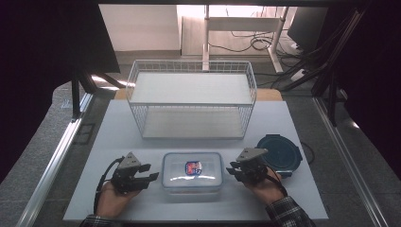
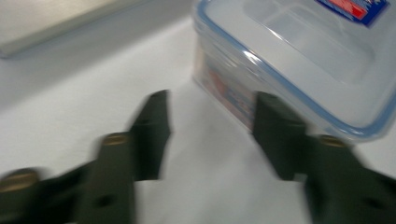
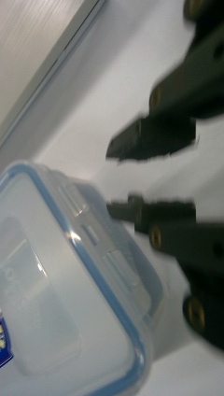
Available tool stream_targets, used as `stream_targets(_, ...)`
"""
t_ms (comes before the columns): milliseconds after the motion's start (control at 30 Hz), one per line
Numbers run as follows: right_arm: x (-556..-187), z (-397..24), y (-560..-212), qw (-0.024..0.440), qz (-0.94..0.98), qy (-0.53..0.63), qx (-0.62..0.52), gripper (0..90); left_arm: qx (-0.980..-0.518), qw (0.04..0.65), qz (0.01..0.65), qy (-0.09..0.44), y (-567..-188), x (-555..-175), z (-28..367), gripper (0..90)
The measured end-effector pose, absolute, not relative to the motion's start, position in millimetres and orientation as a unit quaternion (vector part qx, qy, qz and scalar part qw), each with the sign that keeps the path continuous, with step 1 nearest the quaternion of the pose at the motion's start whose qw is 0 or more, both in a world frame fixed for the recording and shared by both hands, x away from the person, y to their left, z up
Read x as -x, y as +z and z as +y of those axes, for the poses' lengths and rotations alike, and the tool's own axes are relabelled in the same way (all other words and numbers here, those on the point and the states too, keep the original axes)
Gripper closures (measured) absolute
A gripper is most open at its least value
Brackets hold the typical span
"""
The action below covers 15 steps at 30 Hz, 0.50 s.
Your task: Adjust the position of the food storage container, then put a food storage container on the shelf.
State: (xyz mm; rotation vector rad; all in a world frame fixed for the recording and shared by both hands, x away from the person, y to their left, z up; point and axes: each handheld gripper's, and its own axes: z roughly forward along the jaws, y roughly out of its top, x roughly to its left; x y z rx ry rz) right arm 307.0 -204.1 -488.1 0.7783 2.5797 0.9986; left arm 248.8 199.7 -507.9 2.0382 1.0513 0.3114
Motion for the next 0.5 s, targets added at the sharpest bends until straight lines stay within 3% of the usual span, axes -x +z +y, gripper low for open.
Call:
stream_targets(33,-306,-208,-487,0.132,0.885,0.351,-0.275,56.9,-0.804,0.403,0.419,0.125,-509,-249,201,36.8)
stream_targets(67,-306,-208,-487,0.132,0.885,0.351,-0.275,56.9,-0.804,0.403,0.419,0.125,-509,-249,201,31.1)
stream_targets(100,-304,-214,-487,0.126,0.876,0.367,-0.286,44.1,-0.801,0.397,0.428,0.129,-510,-251,203,25.8)
stream_targets(133,-304,-214,-487,0.126,0.876,0.367,-0.286,44.1,-0.801,0.397,0.428,0.129,-510,-251,203,22.9)
stream_targets(300,-297,-225,-485,0.108,0.863,0.391,-0.301,24.8,-0.796,0.403,0.430,0.134,-512,-253,206,10.2)
stream_targets(500,-295,-226,-483,0.108,0.858,0.407,-0.294,13.2,-0.793,0.421,0.420,0.132,-516,-255,208,9.2)
